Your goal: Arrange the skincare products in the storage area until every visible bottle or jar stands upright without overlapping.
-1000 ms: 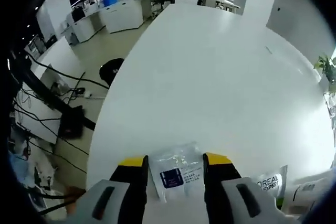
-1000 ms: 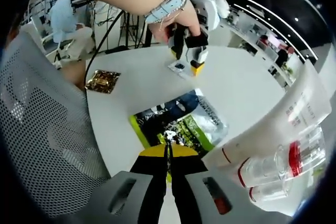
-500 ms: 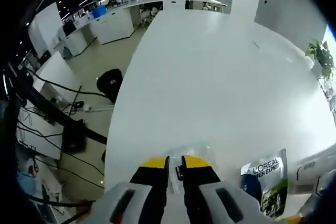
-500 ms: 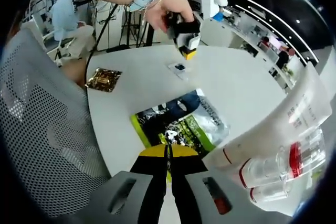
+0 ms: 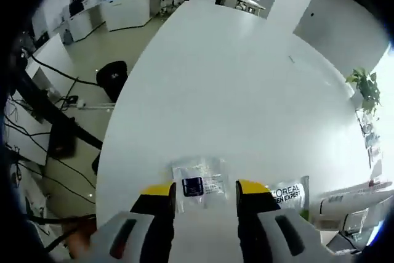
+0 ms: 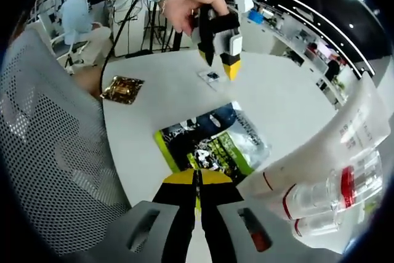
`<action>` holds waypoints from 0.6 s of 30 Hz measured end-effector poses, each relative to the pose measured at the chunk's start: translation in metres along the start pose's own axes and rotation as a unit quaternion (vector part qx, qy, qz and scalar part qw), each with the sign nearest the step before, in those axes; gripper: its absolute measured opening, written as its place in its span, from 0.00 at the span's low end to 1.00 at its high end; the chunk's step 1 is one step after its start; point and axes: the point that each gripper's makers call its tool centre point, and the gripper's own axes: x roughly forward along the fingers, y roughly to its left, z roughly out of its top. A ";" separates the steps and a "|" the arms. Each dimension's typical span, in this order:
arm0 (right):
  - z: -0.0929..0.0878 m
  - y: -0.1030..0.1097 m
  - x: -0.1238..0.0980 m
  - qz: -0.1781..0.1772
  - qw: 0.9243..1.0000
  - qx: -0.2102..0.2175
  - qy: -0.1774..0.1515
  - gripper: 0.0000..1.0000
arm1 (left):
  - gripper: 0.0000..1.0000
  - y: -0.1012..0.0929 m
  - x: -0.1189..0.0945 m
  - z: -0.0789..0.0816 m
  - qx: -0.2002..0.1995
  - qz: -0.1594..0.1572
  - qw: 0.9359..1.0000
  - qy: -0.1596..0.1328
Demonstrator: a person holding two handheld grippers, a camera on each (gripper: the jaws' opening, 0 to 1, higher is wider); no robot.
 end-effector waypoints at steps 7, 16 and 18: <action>0.000 0.002 0.000 0.002 1.000 -0.004 0.001 0.01 | 0.44 0.008 0.013 -0.007 0.042 0.067 0.995 0.057; 0.001 -0.001 -0.001 0.002 1.000 0.006 -0.001 0.01 | 0.47 0.011 0.017 -0.003 0.077 0.091 0.986 0.120; 0.002 0.001 -0.001 0.006 1.000 0.005 -0.002 0.01 | 0.50 0.013 0.017 -0.003 0.073 0.092 0.985 0.127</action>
